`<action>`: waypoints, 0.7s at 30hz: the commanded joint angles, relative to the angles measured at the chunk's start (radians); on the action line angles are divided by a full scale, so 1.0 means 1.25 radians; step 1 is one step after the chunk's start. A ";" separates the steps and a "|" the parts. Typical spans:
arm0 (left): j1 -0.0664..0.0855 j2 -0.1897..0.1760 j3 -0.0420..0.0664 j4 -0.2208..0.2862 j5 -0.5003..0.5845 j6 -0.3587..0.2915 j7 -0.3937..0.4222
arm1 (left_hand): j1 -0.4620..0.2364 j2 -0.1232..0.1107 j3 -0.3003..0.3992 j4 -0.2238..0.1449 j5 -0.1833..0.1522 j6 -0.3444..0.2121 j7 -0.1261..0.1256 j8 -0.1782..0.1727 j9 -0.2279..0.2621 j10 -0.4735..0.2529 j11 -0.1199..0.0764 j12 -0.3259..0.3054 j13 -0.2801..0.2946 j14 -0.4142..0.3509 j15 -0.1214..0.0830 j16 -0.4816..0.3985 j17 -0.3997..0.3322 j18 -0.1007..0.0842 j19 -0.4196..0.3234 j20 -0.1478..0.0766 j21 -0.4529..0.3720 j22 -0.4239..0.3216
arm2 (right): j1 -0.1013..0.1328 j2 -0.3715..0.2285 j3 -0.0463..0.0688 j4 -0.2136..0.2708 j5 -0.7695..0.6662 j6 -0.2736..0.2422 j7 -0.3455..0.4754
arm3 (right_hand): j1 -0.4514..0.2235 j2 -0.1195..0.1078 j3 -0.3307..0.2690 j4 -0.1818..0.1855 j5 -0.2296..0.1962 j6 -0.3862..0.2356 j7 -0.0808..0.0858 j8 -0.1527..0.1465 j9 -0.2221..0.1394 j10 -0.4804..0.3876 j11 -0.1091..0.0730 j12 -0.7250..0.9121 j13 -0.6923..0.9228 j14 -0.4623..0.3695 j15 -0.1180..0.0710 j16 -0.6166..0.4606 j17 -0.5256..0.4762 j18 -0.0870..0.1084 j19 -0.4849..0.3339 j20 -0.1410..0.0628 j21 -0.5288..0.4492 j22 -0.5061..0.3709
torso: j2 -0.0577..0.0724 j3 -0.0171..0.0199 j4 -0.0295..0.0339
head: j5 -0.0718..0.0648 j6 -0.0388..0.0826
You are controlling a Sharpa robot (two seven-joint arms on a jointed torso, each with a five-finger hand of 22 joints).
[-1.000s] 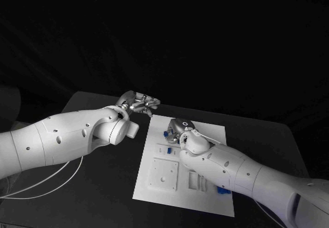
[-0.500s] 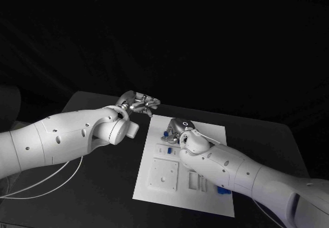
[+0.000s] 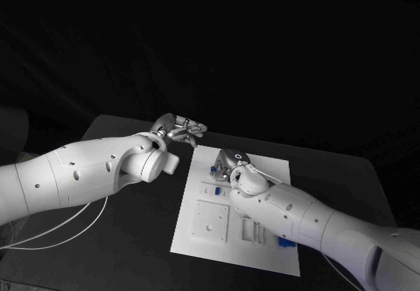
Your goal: Assemble the parts on the task board
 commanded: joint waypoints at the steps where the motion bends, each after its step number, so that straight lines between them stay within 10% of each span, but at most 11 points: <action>1: 0.002 0.003 0.001 0.000 0.003 0.011 0.002 | -0.002 -0.007 0.001 0.004 -0.004 -0.006 -0.001 0.002 -0.001 -0.002 0.003 -0.002 -0.001 0.001 0.004 -0.004 0.001 -0.005 0.000 0.003 -0.003 -0.001 | -0.003 0.002 -0.002 -0.003 -0.010 0.002 -0.004 | 0.007 0.008 0.010 -0.025 -0.003 0.012 -0.002 0.001 -0.001 0.003 -0.006 0.003 0.003 0.002 -0.001 0.005 0.002 -0.010 0.037 -0.002 0.005 0.076 | 0.000 -0.0004 -0.0004 | 0.000 0.000; 14: 0.002 0.003 0.001 0.000 0.003 0.013 0.001 | 0.001 -0.007 0.002 0.006 -0.004 -0.006 -0.002 0.002 -0.001 -0.002 0.003 -0.002 -0.001 0.000 0.004 -0.004 0.003 -0.005 0.000 0.003 -0.003 -0.002 | -0.003 0.001 -0.009 -0.005 -0.029 -0.013 0.002 | 0.036 0.015 0.031 -0.101 0.026 0.017 0.005 0.001 -0.003 0.000 -0.004 -0.002 0.005 0.003 0.001 0.006 0.007 -0.008 0.034 -0.001 0.011 0.077 | -0.002 -0.0010 -0.0004 | 0.002 -0.001; 21: 0.002 0.001 0.001 -0.001 0.002 0.015 0.000 | 0.002 -0.007 0.002 0.006 -0.004 -0.009 -0.001 0.002 -0.001 -0.003 0.003 -0.002 -0.002 0.001 0.004 -0.003 0.004 -0.005 0.001 0.003 -0.002 -0.002 | -0.003 -0.004 -0.010 0.001 -0.026 -0.044 0.029 | 0.015 0.010 0.061 -0.122 0.145 0.014 0.008 0.001 -0.003 -0.003 -0.004 -0.006 0.003 0.002 0.000 0.007 0.010 -0.007 0.033 -0.001 0.020 0.078 | -0.001 0.0000 -0.0004 | 0.004 0.001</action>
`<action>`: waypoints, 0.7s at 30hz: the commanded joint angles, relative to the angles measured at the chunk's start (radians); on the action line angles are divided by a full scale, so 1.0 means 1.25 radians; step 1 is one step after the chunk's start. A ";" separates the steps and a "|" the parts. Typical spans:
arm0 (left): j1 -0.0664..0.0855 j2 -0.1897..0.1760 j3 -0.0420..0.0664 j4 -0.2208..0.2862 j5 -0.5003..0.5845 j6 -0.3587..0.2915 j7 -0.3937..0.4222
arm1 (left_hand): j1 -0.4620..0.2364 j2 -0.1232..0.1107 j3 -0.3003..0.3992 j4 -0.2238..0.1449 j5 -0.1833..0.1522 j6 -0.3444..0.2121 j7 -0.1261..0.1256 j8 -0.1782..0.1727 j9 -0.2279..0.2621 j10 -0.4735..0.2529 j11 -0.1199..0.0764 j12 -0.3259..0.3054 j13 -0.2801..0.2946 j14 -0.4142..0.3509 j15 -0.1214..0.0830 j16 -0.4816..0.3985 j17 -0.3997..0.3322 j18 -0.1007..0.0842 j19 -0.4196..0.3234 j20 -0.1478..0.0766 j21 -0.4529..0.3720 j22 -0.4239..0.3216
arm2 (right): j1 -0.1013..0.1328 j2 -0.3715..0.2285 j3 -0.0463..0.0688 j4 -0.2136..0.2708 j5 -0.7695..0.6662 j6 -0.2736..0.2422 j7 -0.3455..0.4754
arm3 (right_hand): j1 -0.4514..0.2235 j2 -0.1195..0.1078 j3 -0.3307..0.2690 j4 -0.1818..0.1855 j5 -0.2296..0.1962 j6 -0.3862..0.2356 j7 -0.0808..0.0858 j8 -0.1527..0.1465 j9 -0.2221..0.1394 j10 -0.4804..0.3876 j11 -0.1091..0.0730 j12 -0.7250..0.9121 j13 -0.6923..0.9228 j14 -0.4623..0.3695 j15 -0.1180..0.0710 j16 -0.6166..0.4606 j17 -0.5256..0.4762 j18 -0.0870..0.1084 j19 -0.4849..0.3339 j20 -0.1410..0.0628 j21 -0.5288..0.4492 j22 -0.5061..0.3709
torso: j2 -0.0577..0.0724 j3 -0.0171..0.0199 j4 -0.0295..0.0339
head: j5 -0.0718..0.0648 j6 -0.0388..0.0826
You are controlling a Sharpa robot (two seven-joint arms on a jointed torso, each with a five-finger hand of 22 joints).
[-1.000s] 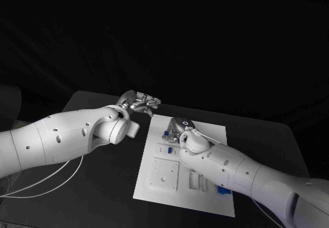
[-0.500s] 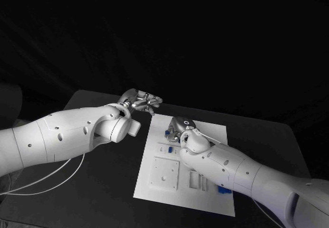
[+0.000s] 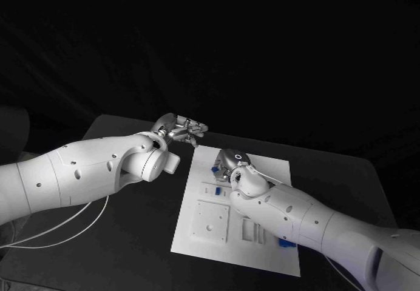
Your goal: Assemble the parts on the task board
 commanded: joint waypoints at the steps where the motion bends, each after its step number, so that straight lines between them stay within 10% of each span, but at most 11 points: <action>1: 0.001 0.000 0.001 0.000 0.002 0.012 0.003 | 0.002 -0.007 0.000 0.004 -0.004 -0.009 0.003 0.001 -0.001 -0.003 0.003 -0.002 -0.001 0.001 0.004 -0.003 0.001 -0.005 0.000 0.003 -0.002 -0.001 | -0.002 -0.005 -0.001 0.003 -0.008 -0.025 0.027 | -0.019 -0.006 0.010 -0.001 0.043 0.002 0.006 0.002 0.002 -0.005 -0.002 -0.005 -0.001 0.002 -0.001 0.003 0.001 -0.006 0.033 -0.001 0.004 0.078 | 0.000 0.0012 -0.0004 | 0.002 0.001; 6: 0.001 -0.004 0.001 -0.003 -0.005 0.013 0.001 | -0.001 -0.011 -0.002 0.006 -0.004 -0.017 0.005 0.001 -0.001 -0.004 0.004 -0.003 -0.002 0.002 0.004 -0.003 0.002 -0.005 0.001 0.003 -0.002 0.000 | -0.002 -0.014 -0.002 0.014 0.002 -0.058 0.054 | -0.040 -0.008 0.026 -0.004 0.135 0.003 0.006 0.002 0.002 -0.005 -0.004 -0.007 -0.003 0.001 -0.003 0.004 0.003 -0.006 0.032 -0.004 0.010 0.079 | 0.000 0.0007 -0.0014 | 0.003 0.004; 21: 0.001 -0.019 0.000 -0.033 -0.043 0.059 -0.023 | -0.008 -0.020 0.000 0.018 -0.004 -0.017 0.003 0.002 0.000 -0.003 0.003 0.000 0.000 0.004 0.003 0.014 0.015 -0.004 0.008 0.002 0.000 0.002 | -0.001 -0.058 -0.002 0.083 0.032 -0.105 0.107 | -0.059 -0.009 0.031 -0.006 0.169 0.004 0.005 0.002 0.002 -0.002 -0.005 -0.009 -0.003 0.001 -0.005 0.002 0.004 -0.006 0.031 -0.006 0.021 0.079 | 0.000 0.0016 -0.0030 | 0.004 0.009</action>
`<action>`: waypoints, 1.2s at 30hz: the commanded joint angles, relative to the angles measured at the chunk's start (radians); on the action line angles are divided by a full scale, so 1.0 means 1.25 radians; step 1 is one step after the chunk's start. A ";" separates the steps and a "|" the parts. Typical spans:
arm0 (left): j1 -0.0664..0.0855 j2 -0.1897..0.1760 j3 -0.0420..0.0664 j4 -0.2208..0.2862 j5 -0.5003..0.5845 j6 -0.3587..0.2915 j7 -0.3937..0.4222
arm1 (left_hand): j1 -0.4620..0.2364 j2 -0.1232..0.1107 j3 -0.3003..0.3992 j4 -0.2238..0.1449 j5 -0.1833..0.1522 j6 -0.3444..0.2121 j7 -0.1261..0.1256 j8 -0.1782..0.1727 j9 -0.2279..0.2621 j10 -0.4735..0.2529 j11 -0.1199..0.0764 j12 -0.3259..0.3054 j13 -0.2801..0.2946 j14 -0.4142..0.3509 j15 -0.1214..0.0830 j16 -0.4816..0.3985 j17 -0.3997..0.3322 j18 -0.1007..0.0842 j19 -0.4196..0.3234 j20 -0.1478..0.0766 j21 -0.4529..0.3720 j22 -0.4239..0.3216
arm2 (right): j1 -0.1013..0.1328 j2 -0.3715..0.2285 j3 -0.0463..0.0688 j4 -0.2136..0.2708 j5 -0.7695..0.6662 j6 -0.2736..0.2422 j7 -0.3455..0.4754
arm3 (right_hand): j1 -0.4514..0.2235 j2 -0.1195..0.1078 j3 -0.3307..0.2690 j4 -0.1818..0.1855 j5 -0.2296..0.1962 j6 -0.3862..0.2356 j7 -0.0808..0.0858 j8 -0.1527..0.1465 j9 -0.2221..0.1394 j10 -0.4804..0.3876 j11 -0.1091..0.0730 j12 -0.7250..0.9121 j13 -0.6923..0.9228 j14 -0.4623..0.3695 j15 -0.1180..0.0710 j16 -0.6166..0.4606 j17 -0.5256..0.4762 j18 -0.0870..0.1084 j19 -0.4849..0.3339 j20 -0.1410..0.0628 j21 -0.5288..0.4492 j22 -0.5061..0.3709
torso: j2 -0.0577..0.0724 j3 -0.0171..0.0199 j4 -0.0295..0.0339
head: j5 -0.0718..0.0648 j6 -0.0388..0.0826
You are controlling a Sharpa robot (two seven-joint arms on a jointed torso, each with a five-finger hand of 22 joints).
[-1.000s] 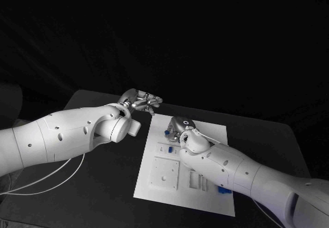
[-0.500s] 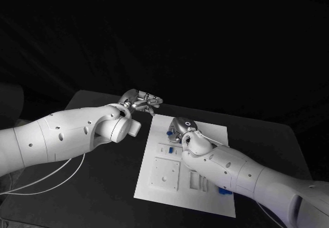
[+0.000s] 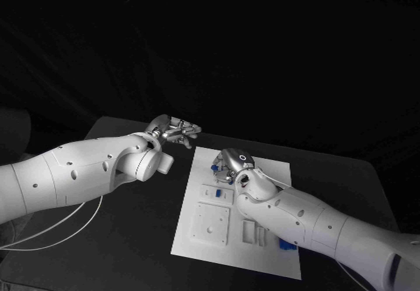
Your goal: Assemble the parts on the task board
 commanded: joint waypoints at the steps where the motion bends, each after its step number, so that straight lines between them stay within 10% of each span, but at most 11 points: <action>1: 0.001 -0.002 0.000 -0.012 -0.044 0.055 -0.022 | 0.001 -0.011 0.002 0.008 -0.004 -0.001 -0.001 0.002 0.000 -0.003 0.003 0.000 0.001 0.001 0.000 0.008 0.006 -0.004 0.005 -0.001 0.000 0.002 | 0.001 -0.010 0.000 0.020 0.014 -0.029 0.038 | -0.008 -0.001 0.000 0.003 0.003 0.003 0.000 0.005 0.001 0.001 -0.003 -0.003 0.000 0.002 -0.005 0.002 0.001 -0.006 0.031 -0.006 0.005 0.079 | 0.000 -0.0001 0.0010 | -0.001 0.003; 10: 0.001 -0.009 -0.002 -0.051 -0.189 0.222 -0.111 | -0.017 -0.017 0.000 0.023 -0.004 0.003 -0.004 0.003 0.001 0.004 0.001 0.006 0.004 0.009 -0.003 0.020 0.013 -0.003 0.012 -0.003 0.003 0.007 | 0.005 -0.062 0.000 0.094 0.028 -0.035 0.047 | -0.008 0.000 -0.007 0.004 0.003 0.004 0.000 0.006 0.001 0.002 -0.003 -0.003 0.001 0.001 -0.006 0.001 0.001 -0.006 0.030 -0.006 0.006 0.079 | -0.001 0.0002 -0.0034 | 0.004 0.008; 19: 0.000 0.000 -0.005 -0.091 -0.267 0.376 -0.157 | -0.068 -0.035 -0.006 0.054 -0.004 0.028 -0.020 0.002 0.003 0.074 -0.020 0.009 0.013 0.031 -0.024 0.146 0.082 -0.008 0.042 -0.025 0.063 0.082 | 0.009 -0.114 0.002 0.175 0.039 -0.040 0.049 | -0.008 0.001 -0.008 0.006 -0.004 0.005 -0.001 0.005 0.001 0.003 -0.003 -0.001 0.002 0.002 -0.006 0.001 0.002 -0.006 0.030 -0.007 0.007 0.079 | -0.005 0.0072 -0.0179 | 0.017 0.010; 26: 0.000 0.016 -0.014 -0.114 -0.286 0.418 -0.152 | -0.100 -0.053 0.002 0.073 -0.004 0.012 -0.020 0.002 0.003 0.097 -0.026 0.012 0.028 0.029 -0.031 0.192 0.099 -0.008 0.034 -0.032 0.098 0.144 | 0.009 -0.129 0.002 0.203 0.043 -0.042 0.053 | -0.007 0.002 -0.009 0.007 -0.004 0.005 -0.001 0.005 0.001 0.003 -0.003 -0.001 0.002 0.002 -0.006 0.001 0.002 -0.006 0.030 -0.007 0.008 0.079 | -0.004 0.0117 -0.0203 | 0.024 0.012; 36: -0.001 0.030 -0.021 -0.122 -0.276 0.463 -0.146 | -0.123 -0.081 0.012 0.106 -0.006 -0.012 -0.015 0.003 0.002 0.098 -0.022 0.001 0.031 0.027 -0.029 0.201 0.099 -0.005 0.026 -0.031 0.104 0.176 | 0.010 -0.144 0.002 0.228 0.045 -0.042 0.052 | -0.006 0.004 -0.008 0.007 -0.006 0.006 -0.001 0.005 0.001 0.004 -0.004 -0.002 0.002 0.002 -0.007 0.001 0.003 -0.006 0.030 -0.007 0.010 0.079 | -0.005 0.0077 -0.0189 | 0.021 0.010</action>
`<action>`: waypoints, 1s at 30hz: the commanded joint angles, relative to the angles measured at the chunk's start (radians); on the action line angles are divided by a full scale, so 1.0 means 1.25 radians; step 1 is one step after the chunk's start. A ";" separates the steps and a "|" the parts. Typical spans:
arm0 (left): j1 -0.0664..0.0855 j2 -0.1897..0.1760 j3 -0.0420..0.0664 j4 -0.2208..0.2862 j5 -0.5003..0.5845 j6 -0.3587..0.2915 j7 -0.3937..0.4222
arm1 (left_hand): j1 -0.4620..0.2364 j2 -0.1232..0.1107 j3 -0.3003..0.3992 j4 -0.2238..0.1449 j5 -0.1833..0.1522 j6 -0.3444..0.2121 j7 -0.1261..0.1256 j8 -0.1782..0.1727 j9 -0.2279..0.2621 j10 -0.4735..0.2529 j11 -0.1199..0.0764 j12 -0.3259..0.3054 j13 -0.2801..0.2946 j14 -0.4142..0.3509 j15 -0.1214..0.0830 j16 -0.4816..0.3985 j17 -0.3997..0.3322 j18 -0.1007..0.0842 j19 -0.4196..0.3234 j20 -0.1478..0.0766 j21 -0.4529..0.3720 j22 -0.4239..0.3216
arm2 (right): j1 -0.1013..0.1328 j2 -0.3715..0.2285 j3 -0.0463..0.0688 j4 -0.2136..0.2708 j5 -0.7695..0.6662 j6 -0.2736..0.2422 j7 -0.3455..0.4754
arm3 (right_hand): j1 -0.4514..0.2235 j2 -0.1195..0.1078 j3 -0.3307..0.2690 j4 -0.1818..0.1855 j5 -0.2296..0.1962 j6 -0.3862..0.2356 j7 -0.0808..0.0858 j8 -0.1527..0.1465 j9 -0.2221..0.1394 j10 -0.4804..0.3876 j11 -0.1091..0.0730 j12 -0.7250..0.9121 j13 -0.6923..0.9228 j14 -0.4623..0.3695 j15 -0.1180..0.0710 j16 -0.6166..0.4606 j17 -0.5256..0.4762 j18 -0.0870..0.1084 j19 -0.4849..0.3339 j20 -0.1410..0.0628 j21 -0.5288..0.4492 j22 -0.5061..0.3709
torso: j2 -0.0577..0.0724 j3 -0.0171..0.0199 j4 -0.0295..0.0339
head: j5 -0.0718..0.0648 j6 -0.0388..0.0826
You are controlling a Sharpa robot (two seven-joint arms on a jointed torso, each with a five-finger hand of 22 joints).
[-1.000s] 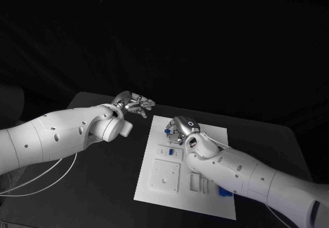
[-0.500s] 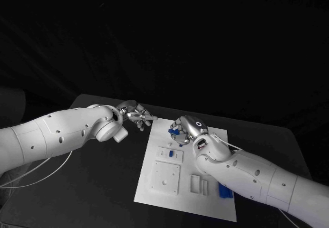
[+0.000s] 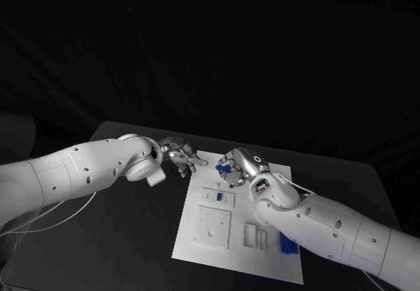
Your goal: Assemble the parts on the task board
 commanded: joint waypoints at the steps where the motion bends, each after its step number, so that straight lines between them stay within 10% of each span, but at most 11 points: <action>1: 0.000 0.004 0.000 0.000 0.001 0.064 0.004 | -0.004 -0.008 0.000 0.008 -0.003 -0.005 0.001 0.003 0.000 0.026 0.000 -0.003 0.001 -0.005 0.000 0.006 0.000 -0.005 -0.007 0.000 0.005 0.005 | 0.000 -0.004 0.000 0.009 0.001 -0.004 0.008 | -0.003 0.007 -0.001 0.000 -0.003 0.006 0.001 0.002 0.001 0.004 -0.004 -0.002 0.001 -0.001 -0.004 0.001 0.001 -0.006 0.030 -0.008 0.005 0.079 | 0.000 -0.0017 -0.0006 | -0.003 -0.002; 12: 0.000 0.012 0.000 0.000 0.081 0.068 0.027 | -0.055 -0.008 0.030 0.035 -0.002 0.028 -0.006 0.005 0.014 0.032 -0.003 0.012 0.017 -0.008 -0.002 0.026 0.006 -0.006 -0.008 -0.002 0.008 0.031 | 0.000 -0.002 0.000 0.018 0.000 0.003 0.013 | -0.003 0.007 0.000 0.000 -0.002 0.006 0.001 0.002 0.001 0.004 -0.004 -0.002 0.002 -0.001 -0.004 0.001 0.002 -0.006 0.030 -0.008 0.007 0.080 | 0.000 -0.0026 0.0028 | -0.008 -0.001; 30: -0.001 0.025 0.000 -0.002 0.080 0.065 0.029 | -0.036 0.049 0.023 -0.039 0.002 0.020 -0.002 0.003 0.029 0.022 -0.002 0.014 0.034 -0.011 0.000 0.043 -0.006 -0.001 -0.005 0.002 0.000 0.051 | 0.000 0.000 0.000 0.031 -0.003 -0.001 0.014 | -0.003 0.007 0.000 0.000 -0.001 0.006 0.001 0.002 0.001 0.004 -0.004 -0.001 0.002 -0.001 -0.005 0.001 0.002 -0.006 0.030 -0.008 0.008 0.080 | 0.000 -0.0011 0.0020 | -0.007 -0.005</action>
